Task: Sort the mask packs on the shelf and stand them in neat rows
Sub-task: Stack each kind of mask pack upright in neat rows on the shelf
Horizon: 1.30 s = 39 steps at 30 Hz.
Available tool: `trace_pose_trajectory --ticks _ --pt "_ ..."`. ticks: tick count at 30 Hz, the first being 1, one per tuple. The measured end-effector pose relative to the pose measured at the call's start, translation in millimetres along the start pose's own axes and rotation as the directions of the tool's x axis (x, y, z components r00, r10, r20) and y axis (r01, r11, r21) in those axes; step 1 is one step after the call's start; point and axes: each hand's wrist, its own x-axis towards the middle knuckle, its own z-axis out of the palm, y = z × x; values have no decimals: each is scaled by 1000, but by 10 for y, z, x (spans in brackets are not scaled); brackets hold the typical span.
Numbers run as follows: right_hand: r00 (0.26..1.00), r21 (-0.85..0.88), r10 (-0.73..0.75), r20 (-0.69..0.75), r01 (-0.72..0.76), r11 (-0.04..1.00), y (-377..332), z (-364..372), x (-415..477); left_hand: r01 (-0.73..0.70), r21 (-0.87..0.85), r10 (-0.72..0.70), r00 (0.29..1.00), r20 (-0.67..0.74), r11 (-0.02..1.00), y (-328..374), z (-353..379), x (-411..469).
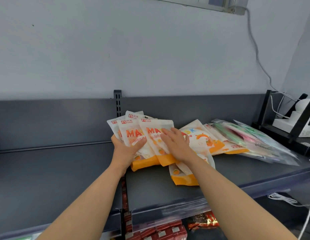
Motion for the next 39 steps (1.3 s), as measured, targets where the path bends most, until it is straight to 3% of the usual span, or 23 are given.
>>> trace_pose_trajectory --ticks 8,13,17,21,26,31,39 --pt "989 -27 -117 -91 115 993 -92 115 33 35 -1 -35 999 26 999 19 3 -16" --pt "987 114 -110 -118 123 986 -20 66 17 80 6 -80 997 17 997 26 -14 -8" --pt "966 66 132 -220 -120 991 155 -177 0 103 -3 -103 994 20 995 30 -11 -6" --pt "897 -127 412 -160 -432 893 379 -360 -134 119 -6 -119 993 8 993 17 -31 0" --pt "846 -179 531 -52 -531 828 455 -413 -281 96 -13 -96 995 -21 995 15 -47 20" --pt "860 -121 511 -8 -508 853 497 -366 -217 95 -22 -96 995 -30 995 36 -81 -17" --pt "902 161 324 -285 -289 944 463 -704 -203 72 -54 -77 994 -79 996 67 -210 -46"
